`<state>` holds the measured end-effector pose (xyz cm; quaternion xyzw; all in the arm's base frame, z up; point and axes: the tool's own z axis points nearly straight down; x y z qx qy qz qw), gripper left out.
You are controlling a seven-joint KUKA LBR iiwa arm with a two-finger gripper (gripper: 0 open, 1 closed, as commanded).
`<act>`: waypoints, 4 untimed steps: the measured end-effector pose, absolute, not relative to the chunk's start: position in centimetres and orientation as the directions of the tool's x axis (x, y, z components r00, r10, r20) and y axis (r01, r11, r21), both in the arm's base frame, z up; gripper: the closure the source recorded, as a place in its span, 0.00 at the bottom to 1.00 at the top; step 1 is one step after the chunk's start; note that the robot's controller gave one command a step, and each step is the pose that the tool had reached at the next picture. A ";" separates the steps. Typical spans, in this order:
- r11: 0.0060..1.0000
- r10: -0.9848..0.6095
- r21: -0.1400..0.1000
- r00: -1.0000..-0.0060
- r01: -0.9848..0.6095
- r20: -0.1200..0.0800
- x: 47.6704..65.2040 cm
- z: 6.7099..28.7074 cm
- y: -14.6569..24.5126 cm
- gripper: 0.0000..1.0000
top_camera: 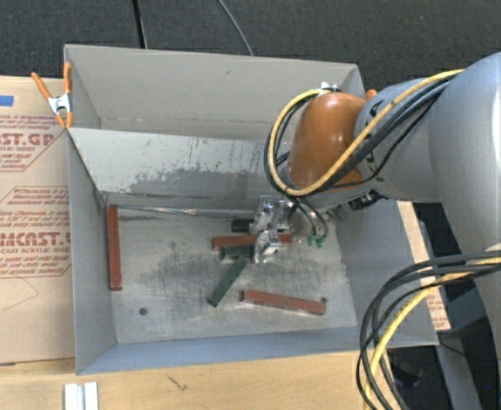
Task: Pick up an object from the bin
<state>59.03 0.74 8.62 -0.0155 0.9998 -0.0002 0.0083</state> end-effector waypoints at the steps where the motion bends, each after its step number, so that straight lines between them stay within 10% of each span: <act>1: 1.000 -0.031 -0.001 -0.999 -0.031 -0.017 59.0 8.6 0.7 1.00; 4: 1.000 -0.032 0.000 -1.000 -0.032 -0.002 58.8 12.2 0.8 1.00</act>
Offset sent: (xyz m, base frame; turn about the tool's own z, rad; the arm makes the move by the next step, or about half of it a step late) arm 0.0000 0.0001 0.0967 0.0000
